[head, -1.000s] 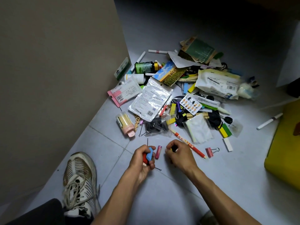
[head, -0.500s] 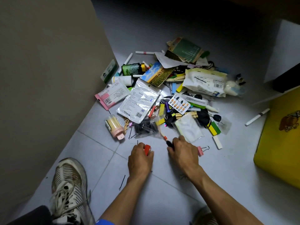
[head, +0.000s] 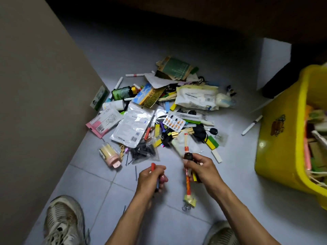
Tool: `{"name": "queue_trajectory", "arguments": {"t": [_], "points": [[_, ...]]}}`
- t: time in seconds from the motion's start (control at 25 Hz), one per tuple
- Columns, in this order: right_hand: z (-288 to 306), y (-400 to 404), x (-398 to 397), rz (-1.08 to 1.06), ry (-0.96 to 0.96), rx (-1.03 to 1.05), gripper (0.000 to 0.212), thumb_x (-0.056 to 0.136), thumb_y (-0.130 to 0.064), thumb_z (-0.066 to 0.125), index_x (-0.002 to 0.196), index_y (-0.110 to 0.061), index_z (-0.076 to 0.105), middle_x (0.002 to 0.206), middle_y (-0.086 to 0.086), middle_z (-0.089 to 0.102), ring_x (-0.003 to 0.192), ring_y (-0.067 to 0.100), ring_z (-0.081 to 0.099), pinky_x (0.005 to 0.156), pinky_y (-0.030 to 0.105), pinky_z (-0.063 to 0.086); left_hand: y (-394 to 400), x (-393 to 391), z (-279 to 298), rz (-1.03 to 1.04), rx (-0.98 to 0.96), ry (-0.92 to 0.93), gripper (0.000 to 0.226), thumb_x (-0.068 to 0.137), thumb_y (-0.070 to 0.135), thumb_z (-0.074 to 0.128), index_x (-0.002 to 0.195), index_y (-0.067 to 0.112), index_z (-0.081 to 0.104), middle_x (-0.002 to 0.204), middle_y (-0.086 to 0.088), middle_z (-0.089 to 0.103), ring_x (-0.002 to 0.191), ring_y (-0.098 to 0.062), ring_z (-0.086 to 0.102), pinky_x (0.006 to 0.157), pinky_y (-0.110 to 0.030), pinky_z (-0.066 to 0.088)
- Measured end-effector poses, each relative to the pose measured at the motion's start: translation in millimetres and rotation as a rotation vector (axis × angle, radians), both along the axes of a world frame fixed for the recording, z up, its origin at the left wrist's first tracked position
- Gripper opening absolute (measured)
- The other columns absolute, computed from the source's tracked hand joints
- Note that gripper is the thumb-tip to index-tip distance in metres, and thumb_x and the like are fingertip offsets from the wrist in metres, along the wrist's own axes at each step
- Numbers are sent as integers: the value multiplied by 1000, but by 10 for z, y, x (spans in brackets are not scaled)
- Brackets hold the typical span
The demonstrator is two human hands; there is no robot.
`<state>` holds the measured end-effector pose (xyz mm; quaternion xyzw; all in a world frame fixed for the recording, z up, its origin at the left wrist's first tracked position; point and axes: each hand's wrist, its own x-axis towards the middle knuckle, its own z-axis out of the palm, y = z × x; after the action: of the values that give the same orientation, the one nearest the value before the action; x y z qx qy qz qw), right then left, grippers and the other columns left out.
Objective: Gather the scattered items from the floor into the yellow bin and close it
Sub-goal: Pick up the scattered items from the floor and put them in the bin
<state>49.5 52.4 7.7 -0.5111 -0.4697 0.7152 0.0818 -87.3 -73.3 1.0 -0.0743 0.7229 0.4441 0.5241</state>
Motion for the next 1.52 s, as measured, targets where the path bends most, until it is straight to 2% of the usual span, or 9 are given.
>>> {"name": "queue_trajectory", "arguments": {"t": [0.24,0.36,0.56,0.72,0.84,1.0,1.24,1.4,1.52], "points": [[1222,591,1003,-487,370,27,26,76,-23,71,100,-11,74,67,7,61,53,11,55,45,21,43,1191,838,1204,-220,431,-277,18,89,6,53,101,12,66,64,-7,59,54,-20,55,41,-20,31],[1694,1001,1645,-713,205,223,21,77,-17,74,97,-13,74,71,5,69,59,15,63,53,26,48,1965,1550,1823,-475,545,-216,18,88,8,55,102,13,65,77,-12,66,57,-19,62,42,-19,37],[1874,1351,2281,-864,85,346,26,91,-30,65,112,-16,69,103,6,75,94,21,72,80,37,58,2577,2326,2232,-750,527,-180,32,98,43,46,116,22,64,104,7,73,99,-15,63,87,-33,49],[1768,1189,2300,-660,-90,618,48,91,-46,51,139,-35,49,144,-6,51,129,12,50,106,41,43,2428,2362,1965,-1258,555,777,58,98,30,47,153,26,28,160,4,26,146,-18,26,116,-40,28],[1634,904,1957,-177,-58,961,43,97,-45,42,137,-33,53,150,-15,43,144,5,27,116,30,24,2084,2189,1832,-1412,664,1183,55,91,19,54,144,11,42,147,-12,45,132,-29,43,107,-41,35],[1342,734,1541,33,-155,848,46,100,-45,34,140,-28,50,150,-9,43,143,7,29,115,26,22,1388,1510,1549,-1418,637,1273,59,86,11,57,143,14,43,152,-9,39,142,-27,30,117,-43,25],[359,-308,892,543,-325,751,51,96,-35,53,145,-32,41,151,-9,41,132,8,43,104,24,36,142,626,603,-1290,59,1058,65,92,25,50,153,27,28,162,-2,20,148,-21,16,120,-37,13],[-222,-798,800,856,-544,723,39,90,-35,51,129,-30,46,129,-4,47,108,23,51,81,33,46,-728,269,124,-1009,-257,946,31,89,27,49,117,22,62,124,-1,60,114,-25,52,92,-34,40],[-413,-959,709,899,-585,801,25,84,-31,53,109,-29,48,104,-5,45,85,20,48,64,36,43,-1274,70,-94,-770,-482,812,12,88,24,49,98,20,53,103,-1,56,96,-24,52,71,-34,43]]}}
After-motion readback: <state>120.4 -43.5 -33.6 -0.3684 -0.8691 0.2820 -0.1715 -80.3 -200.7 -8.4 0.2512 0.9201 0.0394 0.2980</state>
